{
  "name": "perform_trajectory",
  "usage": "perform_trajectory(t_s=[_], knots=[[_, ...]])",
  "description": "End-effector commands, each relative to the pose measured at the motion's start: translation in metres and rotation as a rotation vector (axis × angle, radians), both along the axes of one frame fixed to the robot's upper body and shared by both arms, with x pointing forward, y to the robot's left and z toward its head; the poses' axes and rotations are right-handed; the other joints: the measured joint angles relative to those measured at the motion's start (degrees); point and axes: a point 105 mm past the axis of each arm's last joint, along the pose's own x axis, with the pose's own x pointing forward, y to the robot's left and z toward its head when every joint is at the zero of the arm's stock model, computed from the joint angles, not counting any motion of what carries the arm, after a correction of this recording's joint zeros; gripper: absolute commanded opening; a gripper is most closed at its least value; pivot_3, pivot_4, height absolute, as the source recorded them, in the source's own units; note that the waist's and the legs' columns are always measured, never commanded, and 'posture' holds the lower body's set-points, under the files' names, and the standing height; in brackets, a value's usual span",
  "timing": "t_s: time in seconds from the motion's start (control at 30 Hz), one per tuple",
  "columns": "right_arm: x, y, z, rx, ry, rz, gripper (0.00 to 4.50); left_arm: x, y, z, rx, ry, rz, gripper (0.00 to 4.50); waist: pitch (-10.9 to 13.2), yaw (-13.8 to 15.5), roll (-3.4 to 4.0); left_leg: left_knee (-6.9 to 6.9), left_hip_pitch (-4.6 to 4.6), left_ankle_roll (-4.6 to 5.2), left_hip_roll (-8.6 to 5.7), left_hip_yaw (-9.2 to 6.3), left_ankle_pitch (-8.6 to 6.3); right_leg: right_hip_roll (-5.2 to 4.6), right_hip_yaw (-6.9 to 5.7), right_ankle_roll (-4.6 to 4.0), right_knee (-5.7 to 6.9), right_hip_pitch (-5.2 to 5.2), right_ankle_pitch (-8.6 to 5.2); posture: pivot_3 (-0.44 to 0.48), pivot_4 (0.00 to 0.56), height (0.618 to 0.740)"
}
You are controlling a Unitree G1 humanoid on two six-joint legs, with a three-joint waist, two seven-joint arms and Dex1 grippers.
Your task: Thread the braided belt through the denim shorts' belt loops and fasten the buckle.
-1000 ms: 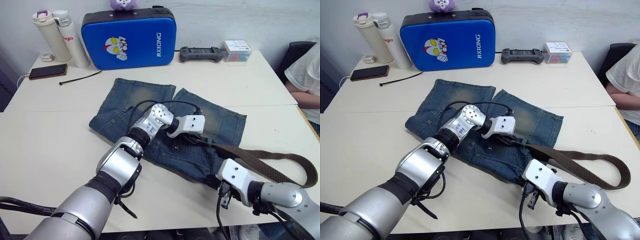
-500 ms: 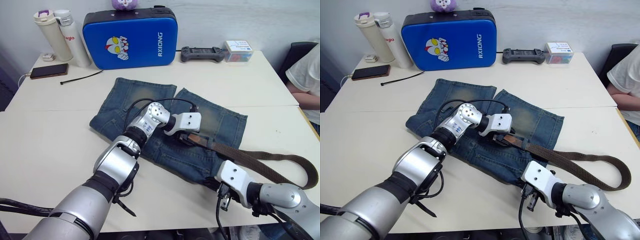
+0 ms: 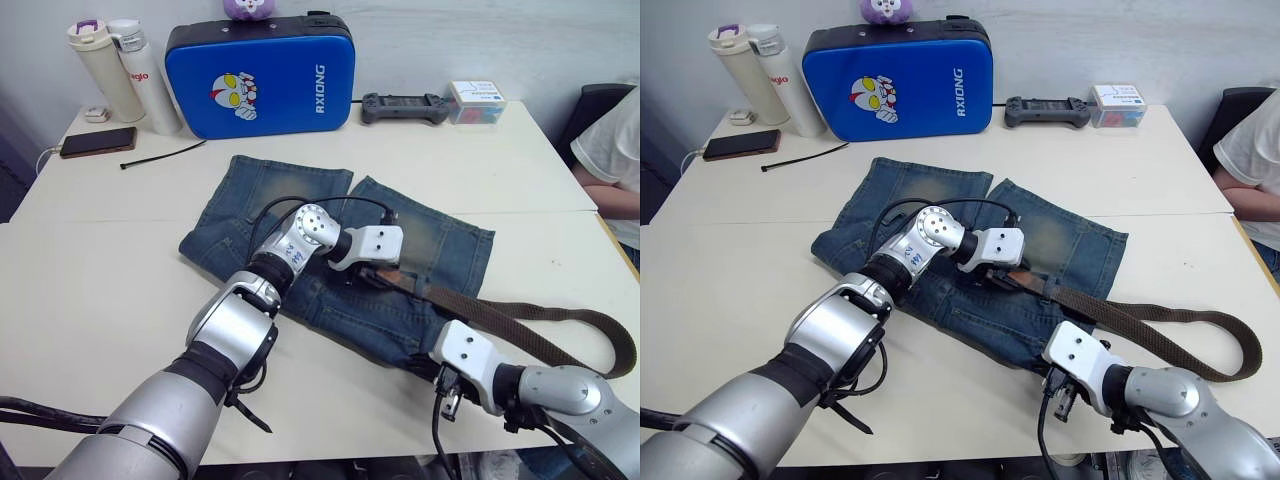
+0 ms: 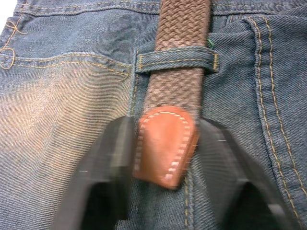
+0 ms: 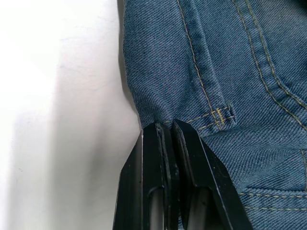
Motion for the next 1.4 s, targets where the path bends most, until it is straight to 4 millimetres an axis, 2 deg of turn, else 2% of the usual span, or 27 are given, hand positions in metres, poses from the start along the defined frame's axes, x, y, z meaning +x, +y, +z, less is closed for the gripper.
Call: perform_trajectory(t_s=[0.03, 0.07, 0.3, 0.5, 0.7, 0.8, 0.9, 1.0, 1.07, 1.1, 1.4], knots=[[-0.002, 0.002, -0.001, 0.0, 0.003, 0.011, 0.0, 0.0, -0.008, 0.017, -0.051, -0.031, -0.023, 0.51, 0.0, 0.0, 0.0, 0.0, 0.0, 0.0, 0.0, 0.0, 0.0, 0.0, 0.0, 0.0, 0.0, 0.0, 0.0, 0.0, 0.15, 0.74], [-0.002, 0.001, -0.001, -0.001, 0.004, 0.01, 0.0, 0.0, -0.008, 0.019, -0.057, -0.027, -0.022, 0.05, 0.0, 0.0, 0.0, 0.0, 0.0, 0.0, 0.0, 0.0, 0.0, 0.0, 0.0, 0.0, 0.0, 0.0, 0.0, 0.0, 0.15, 0.74], [-0.003, 0.001, -0.003, -0.002, 0.011, 0.007, 0.0, 0.005, -0.005, 0.032, -0.076, -0.04, -0.004, 0.05, 0.0, 0.0, 0.0, 0.0, 0.0, 0.0, 0.0, 0.0, 0.0, 0.0, 0.0, 0.0, 0.0, 0.0, 0.0, 0.0, 0.15, 0.74], [-0.003, 0.001, -0.005, -0.003, 0.02, 0.011, 0.0, 0.016, 0.011, 0.056, -0.077, -0.102, 0.018, 0.05, 0.0, -0.1, 0.01, 0.0, 0.0, 0.0, 0.0, 0.01, 0.0, 0.01, 0.01, 0.0, 0.0, -0.02, 0.0, 0.0, 0.15, 0.74], [-0.002, 0.001, -0.006, -0.004, 0.022, 0.018, 0.0, 0.019, 0.026, 0.057, -0.056, -0.1, 0.028, 0.05, 0.0, 0.0, 0.01, 0.0, -0.02, 0.0, 0.0, 0.01, 0.0, 0.0, 0.0, 0.0, 0.0, -0.03, 0.0, 0.0, 0.15, 0.74], [-0.001, 0.002, -0.006, 0.002, 0.018, 0.02, 0.0, 0.017, 0.024, 0.052, -0.055, -0.087, 0.02, 0.05, 0.0, -0.1, 0.01, 0.0, -0.03, 0.0, 0.0, 0.0, 0.0, 0.0, 0.0, 0.0, 0.0, -0.03, 0.0, 0.0, 0.15, 0.74], [0.002, 0.005, -0.001, 0.013, 0.005, 0.025, 0.0, 0.01, 0.011, 0.057, -0.158, -0.01, 0.01, 0.05, 0.0, -0.1, 0.01, 0.0, -0.03, 0.0, 0.0, 0.0, 0.0, 0.0, 0.0, 0.0, 0.01, -0.03, 0.0, 0.0, 0.15, 0.74], [0.001, 0.004, -0.001, 0.012, 0.006, 0.023, 0.0, 0.007, 0.01, 0.05, -0.114, -0.023, -0.009, 1.15, 0.0, -0.1, 0.01, 0.0, -0.05, 0.0, 0.0, 0.0, 0.0, 0.0, 0.0, 0.0, 0.01, -0.04, 0.0, 0.0, 0.15, 0.74], [0.0, 0.003, -0.001, 0.01, 0.007, 0.022, 0.0, 0.006, 0.01, 0.047, -0.091, -0.041, -0.023, 2.11, 0.0, 0.0, 0.02, 0.0, -0.04, 0.0, 0.0, 0.0, 0.0, 0.0, 0.0, 0.0, 0.02, -0.04, 0.0, 0.0, 0.15, 0.74], [0.0, 0.003, -0.002, 0.01, 0.008, 0.021, 0.0, 0.005, 0.01, 0.046, -0.087, -0.039, -0.027, 2.42, 0.0, 0.0, 0.01, -0.01, -0.04, 0.0, 0.0, 0.0, 0.0, 0.0, 0.0, 0.0, 0.02, -0.02, 0.0, 0.0, 0.15, 0.74], [-0.001, 0.005, -0.002, 0.017, 0.008, 0.017, 0.0, -0.007, -0.002, 0.041, -0.07, -0.054, -0.109, 2.42, 0.0, 0.0, 0.01, 0.0, -0.04, 0.0, 0.0, 0.0, 0.0, 0.0, 0.0, 0.0, 0.01, -0.02, 0.0, 0.0, 0.15, 0.74]])
